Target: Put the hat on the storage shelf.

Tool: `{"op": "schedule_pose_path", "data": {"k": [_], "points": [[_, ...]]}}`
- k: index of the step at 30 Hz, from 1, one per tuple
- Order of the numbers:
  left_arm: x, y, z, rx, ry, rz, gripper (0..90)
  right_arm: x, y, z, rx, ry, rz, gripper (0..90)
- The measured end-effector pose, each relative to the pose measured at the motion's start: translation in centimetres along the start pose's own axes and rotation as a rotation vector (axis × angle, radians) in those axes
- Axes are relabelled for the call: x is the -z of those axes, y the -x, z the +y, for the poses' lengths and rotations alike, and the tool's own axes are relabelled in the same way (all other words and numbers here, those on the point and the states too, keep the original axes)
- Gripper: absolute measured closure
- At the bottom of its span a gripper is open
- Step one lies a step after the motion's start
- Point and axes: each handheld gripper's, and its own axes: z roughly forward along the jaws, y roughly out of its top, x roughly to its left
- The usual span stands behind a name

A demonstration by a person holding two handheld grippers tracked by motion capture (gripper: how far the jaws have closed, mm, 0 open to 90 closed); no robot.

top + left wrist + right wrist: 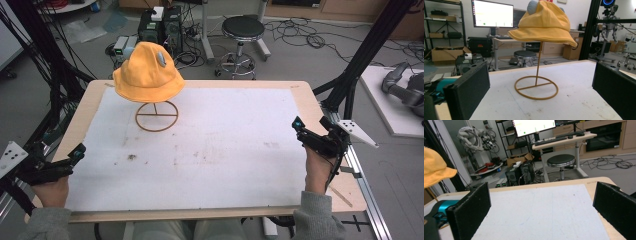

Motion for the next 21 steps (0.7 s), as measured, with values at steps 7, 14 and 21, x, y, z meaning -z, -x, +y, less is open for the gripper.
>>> {"op": "schedule_pose_path", "data": {"k": [7, 14, 21], "points": [[-0.01, -0.04, -0.04, 0.0, -0.004, -0.002, 1.7, -0.09, 0.03, -0.11, -0.002, -0.008, -0.001, 1.0], [-0.04, -0.05, -0.1, 0.0, -0.006, -0.004, 1.7, -0.33, 0.26, -0.41, -0.009, -0.029, -0.014, 1.0], [-0.08, -0.2, -0.26, 0.004, -0.011, -0.005, 1.7, -0.62, 0.49, -0.73, -0.011, -0.045, -0.021, 1.0]]}}
